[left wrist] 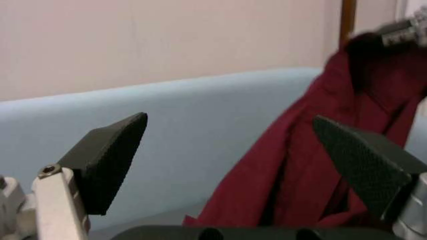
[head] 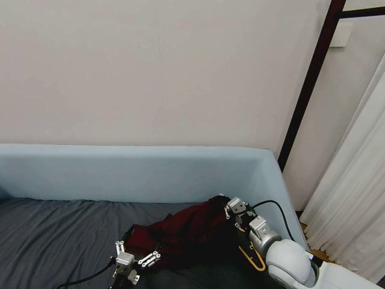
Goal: Pick up the clothes from the sofa and hang them on the clothes hanger.
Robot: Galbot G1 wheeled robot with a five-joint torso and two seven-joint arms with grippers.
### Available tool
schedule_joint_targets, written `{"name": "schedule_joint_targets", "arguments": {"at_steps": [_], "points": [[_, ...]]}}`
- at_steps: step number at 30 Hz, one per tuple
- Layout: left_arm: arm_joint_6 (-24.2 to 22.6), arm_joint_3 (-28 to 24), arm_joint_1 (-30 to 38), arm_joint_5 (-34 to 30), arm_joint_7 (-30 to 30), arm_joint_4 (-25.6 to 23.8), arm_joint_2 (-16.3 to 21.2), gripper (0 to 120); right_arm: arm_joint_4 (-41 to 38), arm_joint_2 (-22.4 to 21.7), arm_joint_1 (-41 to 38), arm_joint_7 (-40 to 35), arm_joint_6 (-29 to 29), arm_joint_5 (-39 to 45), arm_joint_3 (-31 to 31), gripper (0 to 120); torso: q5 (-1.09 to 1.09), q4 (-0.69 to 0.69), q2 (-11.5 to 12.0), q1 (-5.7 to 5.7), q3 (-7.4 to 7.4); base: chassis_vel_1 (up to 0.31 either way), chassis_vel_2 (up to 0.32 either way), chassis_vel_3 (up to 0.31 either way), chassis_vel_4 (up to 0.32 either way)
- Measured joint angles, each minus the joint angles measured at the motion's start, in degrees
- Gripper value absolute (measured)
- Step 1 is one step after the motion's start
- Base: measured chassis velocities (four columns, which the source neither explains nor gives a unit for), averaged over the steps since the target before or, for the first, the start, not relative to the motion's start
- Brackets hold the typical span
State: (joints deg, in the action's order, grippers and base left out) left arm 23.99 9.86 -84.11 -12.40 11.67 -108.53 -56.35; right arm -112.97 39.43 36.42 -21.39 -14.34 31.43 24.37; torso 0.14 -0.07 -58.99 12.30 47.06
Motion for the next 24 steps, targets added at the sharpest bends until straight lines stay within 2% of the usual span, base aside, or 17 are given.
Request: {"name": "schedule_joint_targets", "arguments": {"at_steps": [4,7,11,14,24], "points": [[-1.1,-4.25,3.75,-1.33,0.3,2.15,3.21,97,0.87,0.74,-1.04,0.0,-0.01,0.27,1.35,0,-0.01,-0.04,0.0,0.0,0.0,0.0,0.0,0.0,0.0],[-2.5,-7.31,5.81,-3.53,0.35,2.99,6.69,97,1.73,1.61,-1.85,0.04,0.0,0.39,2.33,0,0.02,0.03,0.0,0.0,0.0,0.0,0.0,0.0,0.0],[-3.22,-10.88,9.03,-4.06,0.96,4.67,8.5,97,1.83,1.96,-1.94,0.04,0.01,0.81,2.42,0,0.01,-0.02,0.0,0.0,0.0,0.0,0.0,0.0,0.0],[-3.86,-12.9,11.28,-3.94,1.77,6.53,8.3,97,1.57,1.99,-2.03,0.03,0.0,1.34,2.4,0,0.01,-0.02,0.0,0.0,0.0,0.0,0.0,0.0,0.0],[-4.63,-20.55,20.08,-1.46,3.64,15.28,3.8,95,-0.52,0.45,-1.44,-0.29,-0.25,2.52,1.04,0,0.01,-0.02,0.0,0.0,-0.01,0.0,0.0,0.0,0.0]]}}
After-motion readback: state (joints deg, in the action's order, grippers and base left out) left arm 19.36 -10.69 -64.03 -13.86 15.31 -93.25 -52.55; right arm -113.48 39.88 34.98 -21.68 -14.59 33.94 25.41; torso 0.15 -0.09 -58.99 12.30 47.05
